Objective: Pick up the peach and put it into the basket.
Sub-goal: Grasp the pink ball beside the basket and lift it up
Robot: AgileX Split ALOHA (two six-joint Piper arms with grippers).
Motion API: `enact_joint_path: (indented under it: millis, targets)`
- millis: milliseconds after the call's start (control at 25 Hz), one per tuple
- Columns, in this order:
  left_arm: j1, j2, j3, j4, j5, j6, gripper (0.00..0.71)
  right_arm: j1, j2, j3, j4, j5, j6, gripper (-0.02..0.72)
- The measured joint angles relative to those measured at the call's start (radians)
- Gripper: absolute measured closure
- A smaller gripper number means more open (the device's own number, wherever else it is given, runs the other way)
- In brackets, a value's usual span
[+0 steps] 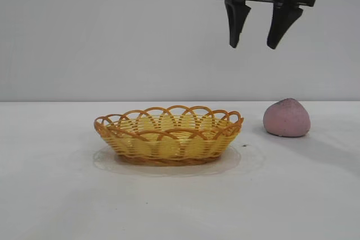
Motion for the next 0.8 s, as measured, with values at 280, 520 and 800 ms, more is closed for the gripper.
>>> enact_joint_path:
  millis: [280,520,800]
  targets:
    - [0.0,-0.002,0.0,-0.014,0.0,0.012,0.186,-0.004,0.067,0.0,-0.01,0.028,0.002,0.416]
    - [0.0,-0.002,0.0,-0.026,0.0,0.014,0.186,0.005,0.027,-0.002,0.009,-0.006,-0.026,0.703]
    - [0.0,-0.002,0.0,-0.067,0.0,0.014,0.186,0.19,-0.162,-0.003,0.069,0.035,-0.058,0.703]
